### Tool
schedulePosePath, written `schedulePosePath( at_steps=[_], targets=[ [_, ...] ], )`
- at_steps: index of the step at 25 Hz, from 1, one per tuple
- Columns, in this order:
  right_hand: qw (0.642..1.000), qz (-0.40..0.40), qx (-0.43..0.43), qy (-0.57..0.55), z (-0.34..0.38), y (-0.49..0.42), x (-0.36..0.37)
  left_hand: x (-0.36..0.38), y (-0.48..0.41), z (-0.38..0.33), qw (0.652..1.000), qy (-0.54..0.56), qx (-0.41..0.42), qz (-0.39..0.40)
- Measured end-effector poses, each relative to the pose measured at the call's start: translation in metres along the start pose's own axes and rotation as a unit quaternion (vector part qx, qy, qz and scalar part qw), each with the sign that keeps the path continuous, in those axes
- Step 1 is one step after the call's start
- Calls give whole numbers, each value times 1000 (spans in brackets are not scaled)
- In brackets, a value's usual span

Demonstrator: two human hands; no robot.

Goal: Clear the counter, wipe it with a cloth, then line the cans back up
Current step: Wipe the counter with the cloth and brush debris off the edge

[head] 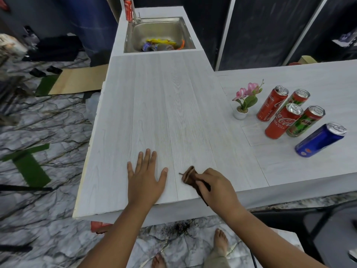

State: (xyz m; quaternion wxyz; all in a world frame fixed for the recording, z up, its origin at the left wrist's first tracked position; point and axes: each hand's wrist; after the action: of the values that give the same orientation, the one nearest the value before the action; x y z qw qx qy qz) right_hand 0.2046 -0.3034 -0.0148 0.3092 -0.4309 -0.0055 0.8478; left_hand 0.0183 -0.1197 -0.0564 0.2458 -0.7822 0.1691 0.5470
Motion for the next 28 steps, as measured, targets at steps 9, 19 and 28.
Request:
schedulePosePath(
  at_steps=[9, 19, 28],
  targets=[
    [996, 15, 61, -58, -12, -36, -19, -1, 0, -1, 1000, 8, 2, 1],
    [996, 83, -13, -10, -11, -67, 1, -9, -10, 11, 1000, 28, 9, 0],
    [976, 205, -66, -36, -1, -9, -13, -14, 14, 47, 999, 34, 23, -23]
  ],
)
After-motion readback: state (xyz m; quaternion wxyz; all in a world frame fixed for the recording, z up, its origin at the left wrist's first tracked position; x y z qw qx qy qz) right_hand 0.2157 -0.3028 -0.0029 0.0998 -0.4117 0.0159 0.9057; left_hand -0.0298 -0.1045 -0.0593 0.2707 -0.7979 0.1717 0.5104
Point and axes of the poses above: each hand's wrist, its own y-axis away from the middle knuckle, its own x-axis out of the palm, z = x × y, and after that the axes turned 10 degrees about -z, right-handed
